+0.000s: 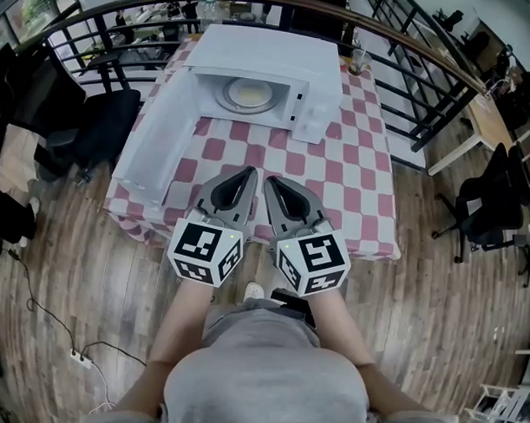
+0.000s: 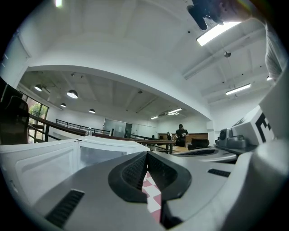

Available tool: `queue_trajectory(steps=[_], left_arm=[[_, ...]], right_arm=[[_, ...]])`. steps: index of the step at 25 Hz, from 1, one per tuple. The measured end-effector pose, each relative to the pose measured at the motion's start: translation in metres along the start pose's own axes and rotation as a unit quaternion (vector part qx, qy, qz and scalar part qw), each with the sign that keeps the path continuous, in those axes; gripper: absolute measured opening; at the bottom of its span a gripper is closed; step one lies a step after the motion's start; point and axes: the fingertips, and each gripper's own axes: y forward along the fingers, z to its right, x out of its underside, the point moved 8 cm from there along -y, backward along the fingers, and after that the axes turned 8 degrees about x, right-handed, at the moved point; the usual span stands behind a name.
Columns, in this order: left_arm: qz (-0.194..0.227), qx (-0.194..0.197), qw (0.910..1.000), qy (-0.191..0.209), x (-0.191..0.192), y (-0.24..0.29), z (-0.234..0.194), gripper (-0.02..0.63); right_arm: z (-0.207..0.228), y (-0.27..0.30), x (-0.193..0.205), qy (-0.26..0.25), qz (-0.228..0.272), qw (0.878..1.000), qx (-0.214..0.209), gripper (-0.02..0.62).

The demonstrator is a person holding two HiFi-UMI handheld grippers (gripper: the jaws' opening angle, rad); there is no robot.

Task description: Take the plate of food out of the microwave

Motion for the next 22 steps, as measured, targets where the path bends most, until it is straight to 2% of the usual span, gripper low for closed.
queue_trajectory(steps=[9, 14, 18, 22], left_arm=[[-0.009, -0.004, 0.9998, -0.016, 0.007, 0.027, -0.020, 0.013], [0.000, -0.022, 0.9987, -0.046, 0.008, 0.042, -0.035, 0.077], [-0.002, -0.025, 0.9962, -0.083, 0.014, 0.054, -0.049, 0.190], [-0.009, -0.015, 0.9954, -0.094, 0.020, 0.067, -0.064, 0.202]], right_arm=[[0.022, 0.027, 0.005, 0.003, -0.008, 1.000, -0.004, 0.026], [0.034, 0.040, 0.004, 0.007, -0.009, 1.000, -0.001, 0.026], [0.042, 0.053, 0.008, 0.016, -0.016, 1.000, 0.002, 0.026], [0.047, 0.071, 0.011, 0.020, -0.020, 1.000, 0.002, 0.026]])
